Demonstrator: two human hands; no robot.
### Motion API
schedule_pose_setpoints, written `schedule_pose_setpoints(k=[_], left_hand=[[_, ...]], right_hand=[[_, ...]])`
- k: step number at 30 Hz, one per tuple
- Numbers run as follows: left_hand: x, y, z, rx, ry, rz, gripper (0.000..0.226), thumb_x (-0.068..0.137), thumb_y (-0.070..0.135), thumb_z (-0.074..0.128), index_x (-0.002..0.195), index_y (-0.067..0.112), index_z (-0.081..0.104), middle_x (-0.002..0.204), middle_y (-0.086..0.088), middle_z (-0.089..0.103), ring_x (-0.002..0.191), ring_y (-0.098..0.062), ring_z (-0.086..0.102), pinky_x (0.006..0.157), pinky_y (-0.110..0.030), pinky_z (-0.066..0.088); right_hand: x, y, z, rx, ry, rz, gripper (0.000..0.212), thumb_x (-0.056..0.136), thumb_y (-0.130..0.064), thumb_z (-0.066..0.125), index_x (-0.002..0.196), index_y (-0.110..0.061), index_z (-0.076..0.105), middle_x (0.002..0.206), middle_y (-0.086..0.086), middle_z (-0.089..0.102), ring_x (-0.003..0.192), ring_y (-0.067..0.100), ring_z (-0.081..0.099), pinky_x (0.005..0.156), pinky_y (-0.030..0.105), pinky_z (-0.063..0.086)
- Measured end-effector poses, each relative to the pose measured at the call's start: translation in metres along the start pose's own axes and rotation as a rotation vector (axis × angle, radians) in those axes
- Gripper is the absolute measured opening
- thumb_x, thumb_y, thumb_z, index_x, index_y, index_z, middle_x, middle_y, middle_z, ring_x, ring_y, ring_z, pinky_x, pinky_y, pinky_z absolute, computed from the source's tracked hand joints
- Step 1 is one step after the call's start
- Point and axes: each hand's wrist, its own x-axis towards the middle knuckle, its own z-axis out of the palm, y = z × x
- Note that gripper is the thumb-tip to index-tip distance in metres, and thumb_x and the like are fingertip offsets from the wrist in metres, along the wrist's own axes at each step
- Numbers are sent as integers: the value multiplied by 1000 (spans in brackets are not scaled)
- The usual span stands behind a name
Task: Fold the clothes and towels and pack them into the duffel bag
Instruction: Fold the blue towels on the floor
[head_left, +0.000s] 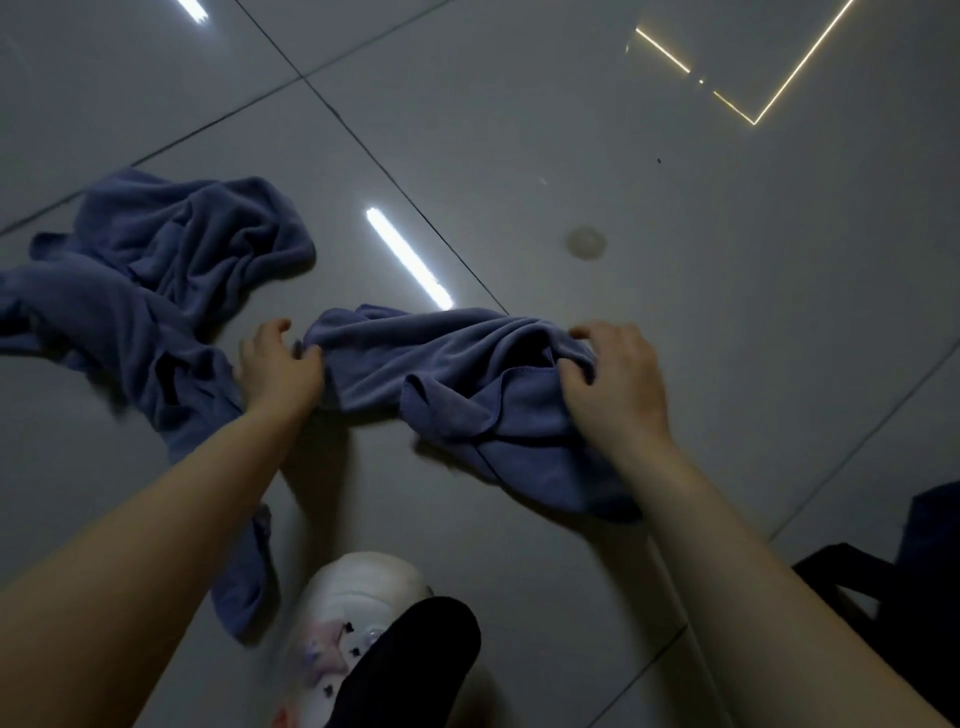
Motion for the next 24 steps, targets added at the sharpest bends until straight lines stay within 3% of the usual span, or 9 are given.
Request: schedule_pose_setpoints(k=[3,5,7,11,13,16,18,21,24], left_hand=[[11,3,-2,-32,-69,-34,48,91,27,61,135,12,48,127,-14,58,113,-34,55,94,-41,45],[9,10,-3,-65,-166,15,37,89,24,65,123,13,56,109,-13,64,90,-27,62,76,-34,48],[5,18,-2,-210,-171,30,20,88,20,65,108,16,60,96,-8,64,85,-25,63,69,-32,48],[-6,26,-12,-329,-160,315,9,89,11,63,95,18,61,93,-5,61,89,-26,61,77,-35,50],[-21,20,-18,-254,-148,617,7,87,12,61,91,17,63,92,-7,59,82,-25,60,73,-38,51],[-47,-2,-19,-3,-253,1076,19,80,22,49,87,22,67,88,-6,61,70,-26,60,60,-31,48],[-58,-21,-10,168,-346,1219,26,76,22,46,85,20,71,87,-4,65,68,-26,63,55,-29,48],[-65,-45,-4,221,-395,1203,27,76,21,48,87,19,72,89,-2,68,72,-26,66,58,-29,51],[-67,-53,-12,87,-353,1121,25,79,20,50,91,14,71,92,-3,69,71,-27,66,58,-31,53]], right_hand=[[7,-30,18,-91,-267,-56,51,90,-21,55,138,-23,40,137,11,39,122,33,41,101,43,38],[10,-36,29,-148,-347,-81,45,91,-15,52,134,-21,42,134,13,42,120,33,44,92,38,40],[13,-39,31,-161,-257,-136,21,91,-10,47,110,-13,55,116,12,53,107,32,51,72,33,35],[26,-50,10,-47,-91,-244,10,86,-9,52,93,-13,59,97,8,55,84,23,45,68,29,29],[27,-51,-4,-125,-274,-311,13,85,-12,55,96,-16,61,100,7,58,89,24,51,70,28,31],[11,-46,-8,-483,-837,-350,18,92,-21,54,106,-18,64,103,5,61,94,23,55,68,24,33],[-2,-37,-2,-561,-969,-342,14,93,-25,53,103,-22,63,100,5,62,92,24,57,63,26,38],[-9,-33,-1,-489,-834,-285,23,98,-29,47,111,-21,64,104,5,64,92,23,57,71,31,44],[-7,-40,-2,-497,-550,-289,19,97,-27,45,94,-16,59,93,7,62,76,23,49,62,30,34]])
